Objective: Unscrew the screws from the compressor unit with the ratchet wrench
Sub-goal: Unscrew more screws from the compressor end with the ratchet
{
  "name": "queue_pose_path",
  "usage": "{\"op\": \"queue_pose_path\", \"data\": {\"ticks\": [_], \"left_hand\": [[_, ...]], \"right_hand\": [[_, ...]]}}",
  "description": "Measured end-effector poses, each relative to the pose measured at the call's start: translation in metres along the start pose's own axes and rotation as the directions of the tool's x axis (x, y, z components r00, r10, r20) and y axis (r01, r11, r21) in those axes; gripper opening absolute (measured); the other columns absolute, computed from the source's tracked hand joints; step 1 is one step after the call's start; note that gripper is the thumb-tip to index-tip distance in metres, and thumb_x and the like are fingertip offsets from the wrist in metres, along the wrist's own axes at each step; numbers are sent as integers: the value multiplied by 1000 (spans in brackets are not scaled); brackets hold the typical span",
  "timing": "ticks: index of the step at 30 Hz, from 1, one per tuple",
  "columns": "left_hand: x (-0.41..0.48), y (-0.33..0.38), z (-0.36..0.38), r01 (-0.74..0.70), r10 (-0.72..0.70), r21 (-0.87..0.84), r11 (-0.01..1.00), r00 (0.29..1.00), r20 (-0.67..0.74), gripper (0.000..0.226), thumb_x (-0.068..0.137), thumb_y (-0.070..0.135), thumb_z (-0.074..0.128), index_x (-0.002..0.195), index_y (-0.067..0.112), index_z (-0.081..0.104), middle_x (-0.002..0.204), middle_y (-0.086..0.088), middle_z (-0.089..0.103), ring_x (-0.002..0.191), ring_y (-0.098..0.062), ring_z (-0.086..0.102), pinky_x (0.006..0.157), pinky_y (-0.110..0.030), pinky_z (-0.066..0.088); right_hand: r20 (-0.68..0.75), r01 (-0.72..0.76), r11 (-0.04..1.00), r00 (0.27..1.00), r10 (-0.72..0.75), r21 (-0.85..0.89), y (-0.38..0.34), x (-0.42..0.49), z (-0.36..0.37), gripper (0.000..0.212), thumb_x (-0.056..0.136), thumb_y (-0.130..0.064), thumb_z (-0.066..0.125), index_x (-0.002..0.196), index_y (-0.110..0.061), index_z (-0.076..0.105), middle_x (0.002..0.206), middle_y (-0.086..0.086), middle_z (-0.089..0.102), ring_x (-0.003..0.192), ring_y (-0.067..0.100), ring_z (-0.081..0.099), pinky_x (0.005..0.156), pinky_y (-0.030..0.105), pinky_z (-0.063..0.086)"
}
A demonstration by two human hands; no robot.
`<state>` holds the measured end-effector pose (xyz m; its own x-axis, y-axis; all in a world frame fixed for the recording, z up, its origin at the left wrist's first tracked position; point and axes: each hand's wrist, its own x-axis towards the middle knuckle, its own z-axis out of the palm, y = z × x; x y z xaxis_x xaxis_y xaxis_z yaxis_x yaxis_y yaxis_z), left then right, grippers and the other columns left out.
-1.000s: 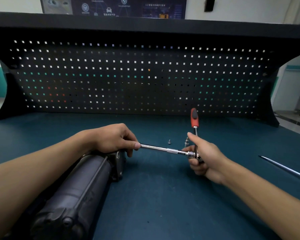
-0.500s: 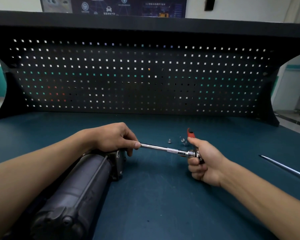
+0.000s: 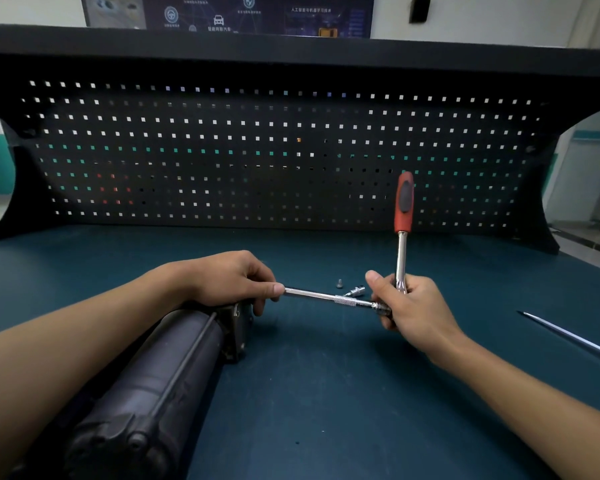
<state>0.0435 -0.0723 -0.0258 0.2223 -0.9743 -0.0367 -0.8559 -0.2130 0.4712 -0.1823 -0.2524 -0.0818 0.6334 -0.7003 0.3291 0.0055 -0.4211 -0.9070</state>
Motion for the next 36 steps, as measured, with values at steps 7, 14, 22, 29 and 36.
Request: {"op": "queue_pose_path", "data": {"ticks": [7, 14, 22, 29, 36], "left_hand": [[-1, 0, 0, -3, 4, -8, 1000, 1000, 6, 31, 97, 51, 52, 95, 28, 72, 80, 12, 75, 71, 0, 59, 77, -23, 47], [0, -2, 1, -12, 12, 4, 1000, 1000, 23, 27, 97, 51, 53, 96, 30, 71, 81, 12, 75, 71, 0, 59, 78, -24, 47], [-3, -1, -2, -26, 26, -9, 1000, 999, 32, 21, 98, 48, 54, 95, 34, 69, 82, 11, 75, 74, -2, 60, 81, -30, 48], [0, -3, -2, -38, 38, 51, 998, 999, -5, 28, 97, 49, 57, 86, 28, 72, 80, 15, 74, 63, 1, 51, 62, -13, 40], [2, -4, -5, -71, 70, 69, 995, 998, 5, 30, 96, 46, 59, 81, 24, 75, 76, 16, 72, 59, 4, 49, 62, -12, 39]], "right_hand": [[21, 174, 980, 985, -173, -92, 3, 3, -8, 46, 73, -62, 69, 63, -17, 66, 53, 8, 62, 47, 10, 54, 49, 21, 44], [181, 493, 841, 868, -462, -220, 14, 7, -14, 30, 86, -52, 68, 78, -22, 71, 69, -2, 64, 65, 16, 61, 63, 39, 50], [282, 705, 551, 695, -661, -446, 13, 15, -21, 17, 93, -44, 68, 99, -29, 74, 76, -14, 59, 68, 7, 56, 59, 37, 49], [311, 650, 555, 749, -585, -519, 19, 18, -20, 26, 85, -45, 74, 110, -39, 68, 72, -15, 62, 65, 5, 57, 59, 35, 53], [327, 182, 940, 942, -82, -290, -2, 12, -17, 44, 84, -60, 67, 70, -20, 74, 55, -6, 60, 50, 9, 48, 50, 21, 41]]}}
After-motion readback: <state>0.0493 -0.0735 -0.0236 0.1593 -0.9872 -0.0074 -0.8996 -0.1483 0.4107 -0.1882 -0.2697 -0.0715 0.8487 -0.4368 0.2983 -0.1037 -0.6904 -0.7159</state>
